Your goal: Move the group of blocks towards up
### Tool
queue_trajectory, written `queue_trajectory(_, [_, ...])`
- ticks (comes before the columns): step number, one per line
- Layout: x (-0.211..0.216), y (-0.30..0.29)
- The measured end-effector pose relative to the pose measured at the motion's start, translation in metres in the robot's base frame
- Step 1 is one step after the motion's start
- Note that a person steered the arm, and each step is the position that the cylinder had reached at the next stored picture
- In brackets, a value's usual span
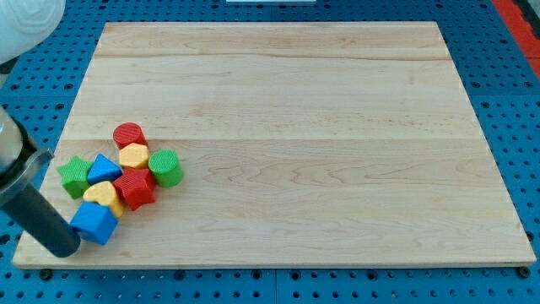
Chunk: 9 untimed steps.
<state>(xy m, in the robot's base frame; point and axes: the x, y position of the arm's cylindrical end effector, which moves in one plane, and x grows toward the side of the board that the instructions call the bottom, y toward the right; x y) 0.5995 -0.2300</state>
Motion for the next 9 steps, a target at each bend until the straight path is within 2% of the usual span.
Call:
queue_trajectory(3, [-0.055,0.039])
queue_trajectory(6, [-0.056,0.018])
queue_trajectory(8, [-0.085,0.017])
queue_trajectory(9, [-0.075,0.019])
